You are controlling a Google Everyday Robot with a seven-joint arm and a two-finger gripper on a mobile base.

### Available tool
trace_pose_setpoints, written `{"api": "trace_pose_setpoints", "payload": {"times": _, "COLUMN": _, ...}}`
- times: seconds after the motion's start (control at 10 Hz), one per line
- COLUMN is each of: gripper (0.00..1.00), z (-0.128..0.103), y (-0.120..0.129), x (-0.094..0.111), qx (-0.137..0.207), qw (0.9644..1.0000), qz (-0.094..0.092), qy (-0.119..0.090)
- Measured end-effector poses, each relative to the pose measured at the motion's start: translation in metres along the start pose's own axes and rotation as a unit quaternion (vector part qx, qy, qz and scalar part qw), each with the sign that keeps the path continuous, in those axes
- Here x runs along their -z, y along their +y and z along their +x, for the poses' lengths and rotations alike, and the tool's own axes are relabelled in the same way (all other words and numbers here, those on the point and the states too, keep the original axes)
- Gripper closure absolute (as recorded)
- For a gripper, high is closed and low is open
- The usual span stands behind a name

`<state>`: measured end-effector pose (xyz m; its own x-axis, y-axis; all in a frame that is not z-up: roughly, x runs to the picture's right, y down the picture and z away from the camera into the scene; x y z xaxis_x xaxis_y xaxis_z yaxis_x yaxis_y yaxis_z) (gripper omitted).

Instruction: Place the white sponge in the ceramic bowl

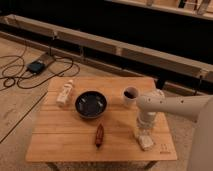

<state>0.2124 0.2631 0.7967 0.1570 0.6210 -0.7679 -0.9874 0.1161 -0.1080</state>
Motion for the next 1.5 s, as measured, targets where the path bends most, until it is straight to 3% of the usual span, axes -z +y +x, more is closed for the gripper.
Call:
{"api": "trace_pose_setpoints", "payload": {"times": 0.2, "gripper": 0.93, "z": 0.0, "y": 0.0, "x": 0.004, "qx": -0.003, "qw": 1.0, "qz": -0.001, "qy": 0.004}}
{"api": "trace_pose_setpoints", "payload": {"times": 0.4, "gripper": 1.0, "z": -0.005, "y": 0.001, "x": 0.015, "qx": -0.005, "qw": 1.0, "qz": -0.001, "qy": 0.002}}
{"api": "trace_pose_setpoints", "payload": {"times": 0.7, "gripper": 1.0, "z": -0.018, "y": 0.01, "x": 0.046, "qx": 0.0, "qw": 1.0, "qz": 0.005, "qy": 0.0}}
{"api": "trace_pose_setpoints", "payload": {"times": 0.9, "gripper": 1.0, "z": -0.034, "y": 0.028, "x": 0.073, "qx": 0.022, "qw": 0.9996, "qz": 0.011, "qy": -0.01}}
{"api": "trace_pose_setpoints", "payload": {"times": 1.2, "gripper": 1.0, "z": -0.066, "y": 0.074, "x": 0.111, "qx": 0.071, "qw": 0.9969, "qz": 0.011, "qy": -0.031}}
{"api": "trace_pose_setpoints", "payload": {"times": 1.5, "gripper": 1.0, "z": -0.098, "y": 0.111, "x": 0.129, "qx": 0.111, "qw": 0.9926, "qz": 0.001, "qy": -0.05}}
